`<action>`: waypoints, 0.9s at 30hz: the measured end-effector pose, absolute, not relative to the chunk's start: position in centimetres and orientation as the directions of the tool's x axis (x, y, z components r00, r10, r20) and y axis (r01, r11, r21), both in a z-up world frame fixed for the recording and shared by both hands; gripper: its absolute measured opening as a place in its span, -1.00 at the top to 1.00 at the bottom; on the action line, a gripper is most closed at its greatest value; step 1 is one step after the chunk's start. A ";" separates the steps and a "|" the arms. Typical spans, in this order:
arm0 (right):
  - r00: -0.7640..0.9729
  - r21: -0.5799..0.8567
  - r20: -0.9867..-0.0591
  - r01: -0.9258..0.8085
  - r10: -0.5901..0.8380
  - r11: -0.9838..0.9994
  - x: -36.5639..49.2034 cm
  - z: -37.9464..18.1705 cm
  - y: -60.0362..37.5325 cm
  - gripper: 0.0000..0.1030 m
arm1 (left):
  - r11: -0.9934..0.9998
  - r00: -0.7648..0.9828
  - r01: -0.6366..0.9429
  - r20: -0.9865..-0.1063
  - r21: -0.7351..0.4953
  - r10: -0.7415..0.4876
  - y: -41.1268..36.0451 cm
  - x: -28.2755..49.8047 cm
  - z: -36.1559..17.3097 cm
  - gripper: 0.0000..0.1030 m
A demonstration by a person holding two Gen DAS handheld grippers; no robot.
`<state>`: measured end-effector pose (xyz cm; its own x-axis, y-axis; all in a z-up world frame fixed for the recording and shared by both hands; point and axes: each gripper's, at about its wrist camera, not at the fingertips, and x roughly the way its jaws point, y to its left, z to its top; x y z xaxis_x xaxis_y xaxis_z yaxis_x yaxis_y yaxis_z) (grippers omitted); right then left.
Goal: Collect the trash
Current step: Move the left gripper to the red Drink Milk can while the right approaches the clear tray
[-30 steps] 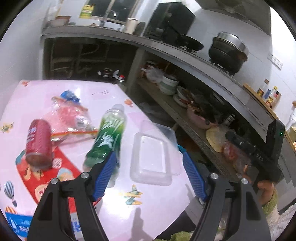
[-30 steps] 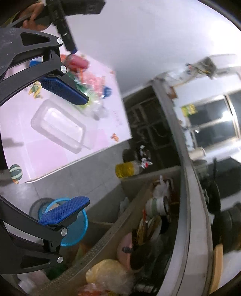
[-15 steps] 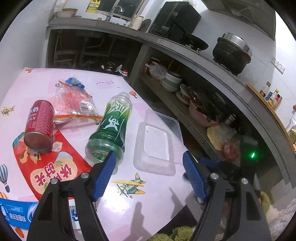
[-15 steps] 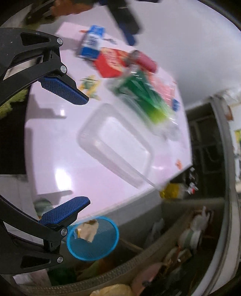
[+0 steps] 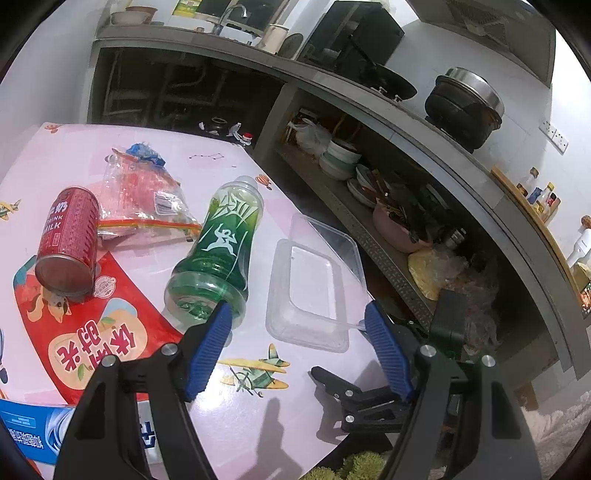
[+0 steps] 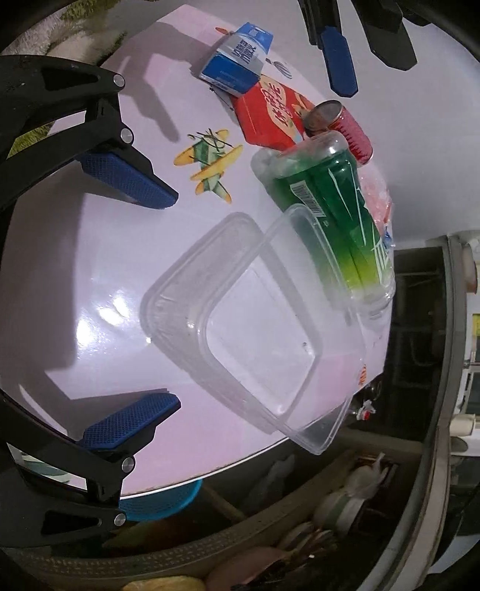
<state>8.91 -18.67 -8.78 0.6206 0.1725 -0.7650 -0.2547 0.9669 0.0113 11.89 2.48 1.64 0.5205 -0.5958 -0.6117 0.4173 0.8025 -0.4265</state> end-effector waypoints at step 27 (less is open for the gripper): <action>0.624 0.011 -0.766 -0.223 0.152 0.975 9.0 -8.2 -18.9 -0.80 | 0.845 0.572 0.355 -0.622 -0.399 -0.534 5.1 11.3 2.0 -0.40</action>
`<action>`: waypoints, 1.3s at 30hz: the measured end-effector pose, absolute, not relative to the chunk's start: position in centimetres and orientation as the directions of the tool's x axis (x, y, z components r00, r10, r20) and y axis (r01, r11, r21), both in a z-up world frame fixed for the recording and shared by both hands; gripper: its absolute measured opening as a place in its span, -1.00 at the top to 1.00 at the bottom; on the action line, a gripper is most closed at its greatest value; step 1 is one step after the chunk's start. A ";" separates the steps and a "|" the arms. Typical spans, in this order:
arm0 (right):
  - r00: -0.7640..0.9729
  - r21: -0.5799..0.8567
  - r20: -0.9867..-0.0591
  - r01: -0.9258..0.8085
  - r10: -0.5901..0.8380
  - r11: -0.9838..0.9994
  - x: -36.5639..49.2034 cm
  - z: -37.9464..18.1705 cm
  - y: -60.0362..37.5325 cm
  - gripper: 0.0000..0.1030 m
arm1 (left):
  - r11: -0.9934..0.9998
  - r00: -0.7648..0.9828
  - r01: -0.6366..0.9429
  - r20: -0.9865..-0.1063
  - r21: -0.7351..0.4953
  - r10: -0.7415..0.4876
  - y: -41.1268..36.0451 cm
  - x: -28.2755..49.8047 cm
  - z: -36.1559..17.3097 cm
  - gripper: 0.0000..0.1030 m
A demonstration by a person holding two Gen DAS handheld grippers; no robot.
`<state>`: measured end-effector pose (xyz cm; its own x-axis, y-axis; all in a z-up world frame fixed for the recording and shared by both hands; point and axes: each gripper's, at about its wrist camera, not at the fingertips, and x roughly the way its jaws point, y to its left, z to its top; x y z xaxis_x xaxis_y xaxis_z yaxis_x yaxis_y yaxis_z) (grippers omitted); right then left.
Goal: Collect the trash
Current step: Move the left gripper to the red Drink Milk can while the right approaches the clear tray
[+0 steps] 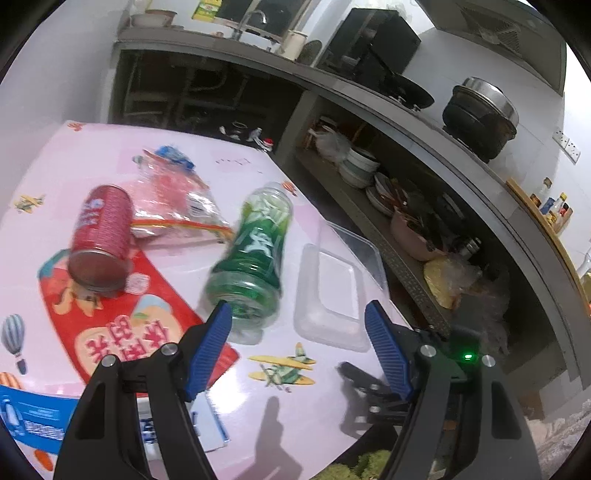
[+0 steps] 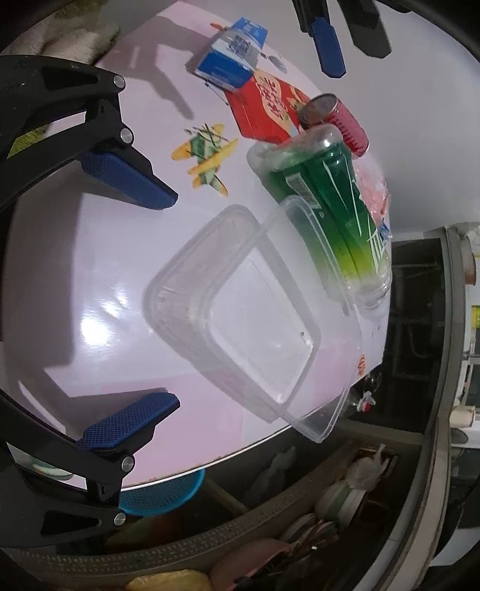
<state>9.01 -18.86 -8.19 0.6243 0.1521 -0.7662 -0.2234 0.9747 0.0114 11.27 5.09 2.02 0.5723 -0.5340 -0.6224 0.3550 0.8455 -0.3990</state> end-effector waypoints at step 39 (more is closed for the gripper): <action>0.597 0.441 -0.746 0.113 0.294 0.890 15.2 -4.0 -27.9 -0.23 | 0.967 0.635 0.122 -0.731 -0.222 -0.248 13.3 20.7 3.3 -0.42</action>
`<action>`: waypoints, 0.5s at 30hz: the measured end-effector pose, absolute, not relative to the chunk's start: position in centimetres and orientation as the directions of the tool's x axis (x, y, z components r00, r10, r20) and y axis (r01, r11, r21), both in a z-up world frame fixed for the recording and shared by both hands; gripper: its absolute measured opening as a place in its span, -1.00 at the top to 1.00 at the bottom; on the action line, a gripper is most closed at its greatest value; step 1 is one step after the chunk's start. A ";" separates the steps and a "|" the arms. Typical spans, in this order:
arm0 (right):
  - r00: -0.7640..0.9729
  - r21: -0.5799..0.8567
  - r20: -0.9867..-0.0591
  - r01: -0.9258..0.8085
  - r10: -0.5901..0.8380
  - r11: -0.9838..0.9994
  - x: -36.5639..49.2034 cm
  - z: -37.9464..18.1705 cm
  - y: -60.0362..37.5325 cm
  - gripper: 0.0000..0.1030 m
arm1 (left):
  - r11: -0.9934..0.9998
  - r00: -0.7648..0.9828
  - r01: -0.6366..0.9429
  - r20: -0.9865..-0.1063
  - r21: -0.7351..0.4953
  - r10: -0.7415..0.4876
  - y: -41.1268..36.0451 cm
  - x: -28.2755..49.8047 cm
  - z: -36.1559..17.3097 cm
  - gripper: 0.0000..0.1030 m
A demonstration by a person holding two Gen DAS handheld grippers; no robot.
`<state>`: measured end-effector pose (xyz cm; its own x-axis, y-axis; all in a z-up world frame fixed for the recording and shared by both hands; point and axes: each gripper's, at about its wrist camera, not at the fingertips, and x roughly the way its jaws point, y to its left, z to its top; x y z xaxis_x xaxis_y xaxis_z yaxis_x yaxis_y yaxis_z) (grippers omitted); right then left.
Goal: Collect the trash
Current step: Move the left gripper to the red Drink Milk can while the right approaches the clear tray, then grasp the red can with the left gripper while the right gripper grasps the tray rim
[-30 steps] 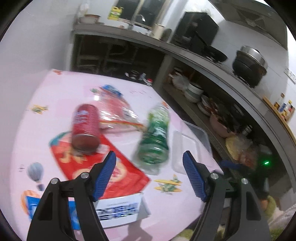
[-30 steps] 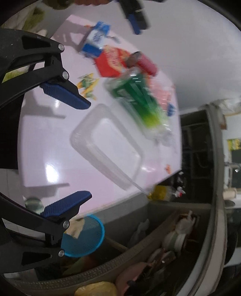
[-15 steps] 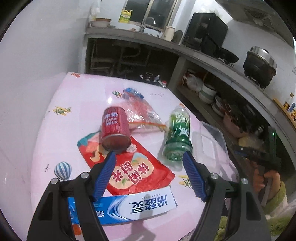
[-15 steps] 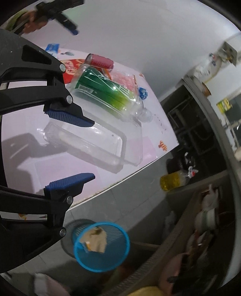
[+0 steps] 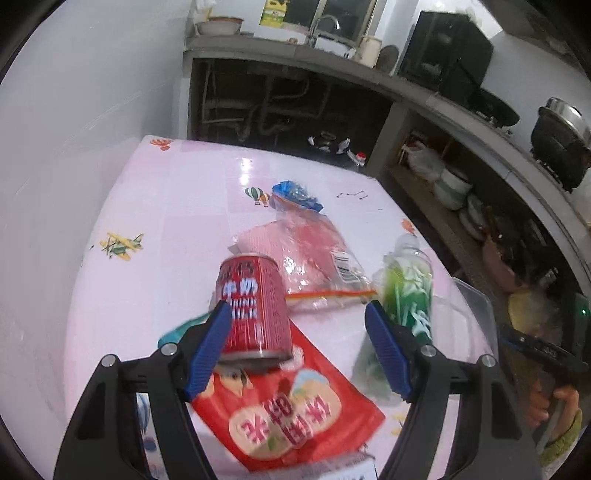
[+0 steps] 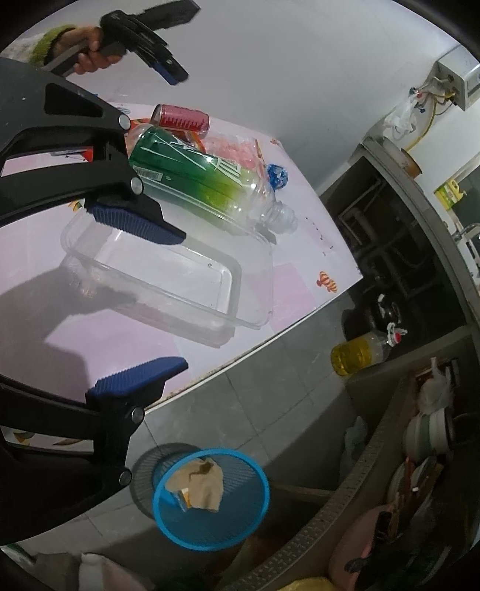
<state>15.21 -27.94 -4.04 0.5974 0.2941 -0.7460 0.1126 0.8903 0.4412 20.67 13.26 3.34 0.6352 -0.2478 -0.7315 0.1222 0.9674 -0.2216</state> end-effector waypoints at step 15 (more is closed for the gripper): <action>0.520 0.459 -0.778 0.089 0.352 0.884 17.3 -5.7 -27.3 -0.25 | 0.975 0.426 0.011 -0.881 -0.221 -0.205 14.6 27.2 -2.6 -0.45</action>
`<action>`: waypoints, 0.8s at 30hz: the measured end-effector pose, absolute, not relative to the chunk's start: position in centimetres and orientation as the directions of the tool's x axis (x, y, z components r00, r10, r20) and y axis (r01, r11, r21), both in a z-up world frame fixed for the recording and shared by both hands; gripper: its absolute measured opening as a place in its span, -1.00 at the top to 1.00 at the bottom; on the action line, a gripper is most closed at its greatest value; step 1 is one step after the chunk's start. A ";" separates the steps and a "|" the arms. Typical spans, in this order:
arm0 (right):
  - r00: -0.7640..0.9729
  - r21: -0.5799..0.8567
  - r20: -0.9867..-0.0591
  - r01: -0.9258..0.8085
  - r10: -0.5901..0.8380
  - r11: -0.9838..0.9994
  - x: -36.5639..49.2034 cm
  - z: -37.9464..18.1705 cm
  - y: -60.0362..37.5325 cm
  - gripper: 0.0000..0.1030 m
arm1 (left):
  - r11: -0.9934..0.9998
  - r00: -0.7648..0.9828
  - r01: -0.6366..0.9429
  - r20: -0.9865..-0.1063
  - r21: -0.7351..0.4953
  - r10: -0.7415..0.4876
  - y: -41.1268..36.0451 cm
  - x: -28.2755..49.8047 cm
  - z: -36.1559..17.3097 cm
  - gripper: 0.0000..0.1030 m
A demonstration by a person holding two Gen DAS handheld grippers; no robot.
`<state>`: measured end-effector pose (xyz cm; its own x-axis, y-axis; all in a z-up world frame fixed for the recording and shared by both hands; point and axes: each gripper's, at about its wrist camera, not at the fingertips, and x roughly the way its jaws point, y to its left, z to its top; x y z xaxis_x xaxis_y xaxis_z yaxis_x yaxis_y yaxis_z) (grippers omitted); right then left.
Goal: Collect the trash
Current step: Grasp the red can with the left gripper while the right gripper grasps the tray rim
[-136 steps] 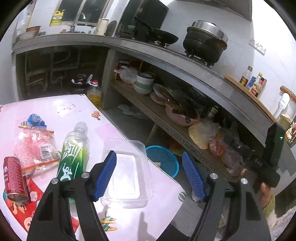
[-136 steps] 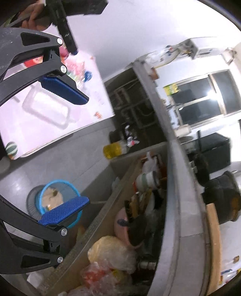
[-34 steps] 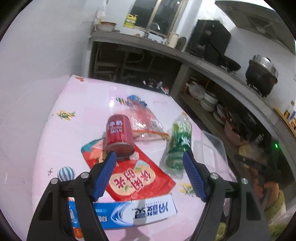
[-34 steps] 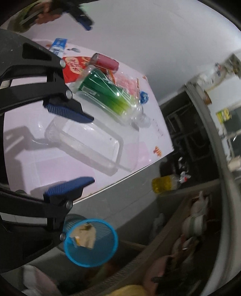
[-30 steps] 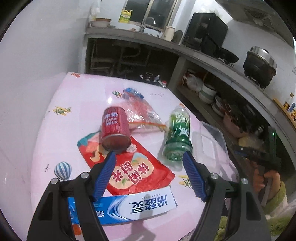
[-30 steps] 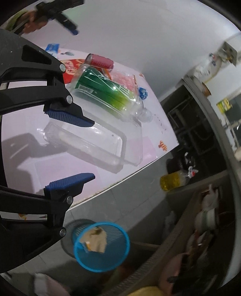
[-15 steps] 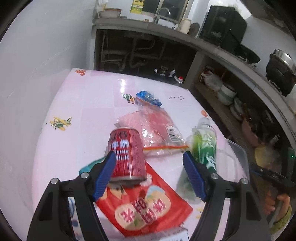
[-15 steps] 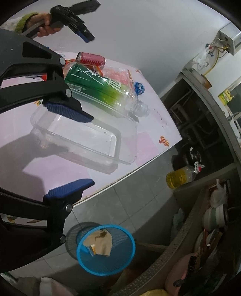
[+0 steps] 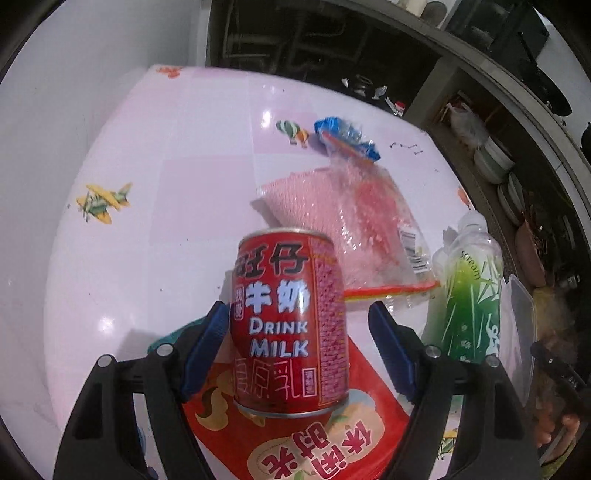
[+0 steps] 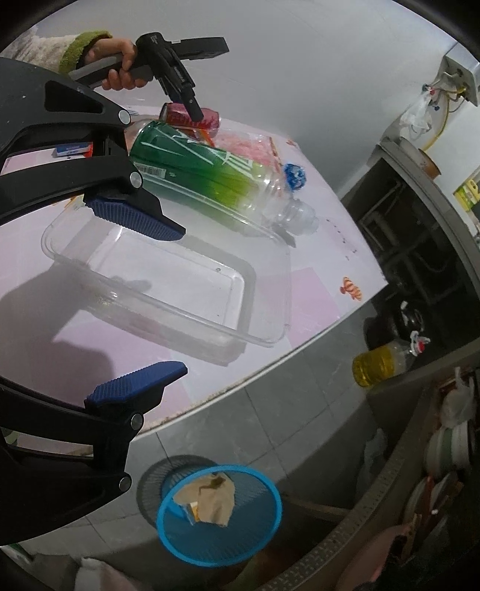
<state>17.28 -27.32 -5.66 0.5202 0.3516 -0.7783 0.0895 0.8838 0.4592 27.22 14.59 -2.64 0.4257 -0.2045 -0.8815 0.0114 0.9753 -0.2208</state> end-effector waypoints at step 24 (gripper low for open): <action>0.496 0.505 -0.781 0.143 0.380 0.851 16.8 -7.1 -27.9 0.95 | 0.947 0.503 -0.054 -0.828 -0.318 -0.249 16.4 24.2 -1.6 -0.24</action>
<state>16.79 -27.88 -7.12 0.4957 0.3803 -0.7808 0.1428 0.8511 0.5052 24.20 16.44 -1.60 0.5031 -0.2492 -0.8275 -0.0539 0.9466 -0.3178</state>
